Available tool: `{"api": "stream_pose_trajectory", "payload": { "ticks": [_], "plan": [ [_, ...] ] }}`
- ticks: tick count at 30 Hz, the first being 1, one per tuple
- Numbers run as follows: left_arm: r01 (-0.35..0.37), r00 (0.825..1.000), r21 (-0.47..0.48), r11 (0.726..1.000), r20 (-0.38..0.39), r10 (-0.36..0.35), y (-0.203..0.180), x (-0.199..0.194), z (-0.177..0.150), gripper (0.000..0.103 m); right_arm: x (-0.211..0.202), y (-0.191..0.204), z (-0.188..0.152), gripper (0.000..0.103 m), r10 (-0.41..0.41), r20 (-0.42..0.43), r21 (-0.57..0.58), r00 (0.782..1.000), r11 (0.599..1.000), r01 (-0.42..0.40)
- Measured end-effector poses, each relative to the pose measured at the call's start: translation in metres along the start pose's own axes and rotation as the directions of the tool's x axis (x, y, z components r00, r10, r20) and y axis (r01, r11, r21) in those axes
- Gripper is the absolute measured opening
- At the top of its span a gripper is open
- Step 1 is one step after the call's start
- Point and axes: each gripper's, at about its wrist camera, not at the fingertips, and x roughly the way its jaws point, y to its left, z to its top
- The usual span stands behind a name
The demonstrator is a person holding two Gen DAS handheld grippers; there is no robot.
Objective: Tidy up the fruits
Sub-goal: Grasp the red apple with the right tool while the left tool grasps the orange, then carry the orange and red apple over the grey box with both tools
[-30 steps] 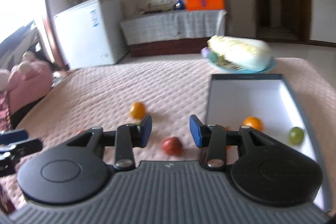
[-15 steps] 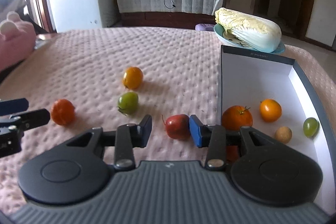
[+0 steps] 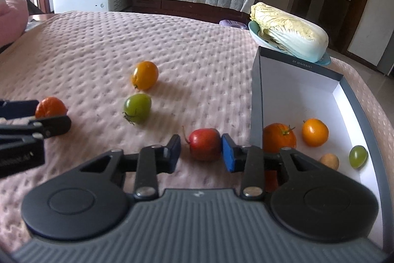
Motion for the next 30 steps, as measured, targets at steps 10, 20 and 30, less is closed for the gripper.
{"api": "stream_pose_trajectory", "payload": {
  "ticks": [10,20,30],
  "plan": [
    [-0.002,1.0,-0.002,1.0,0.002,0.002,-0.001,0.005,0.0,0.044,-0.004,0.001,-0.001,0.034,0.054,-0.004,-0.005,0.999,0.999,-0.054],
    [0.014,0.999,0.012,1.0,0.042,-0.015,-0.005,-0.005,0.002,0.04,-0.025,-0.002,0.003,0.034,0.24,0.006,0.045,0.971,0.97,-0.24],
    [-0.038,0.997,-0.026,0.999,0.072,0.04,-0.002,-0.027,0.005,0.04,-0.043,-0.017,0.004,0.034,0.273,0.046,0.087,0.961,0.957,-0.276]
  ]
}}
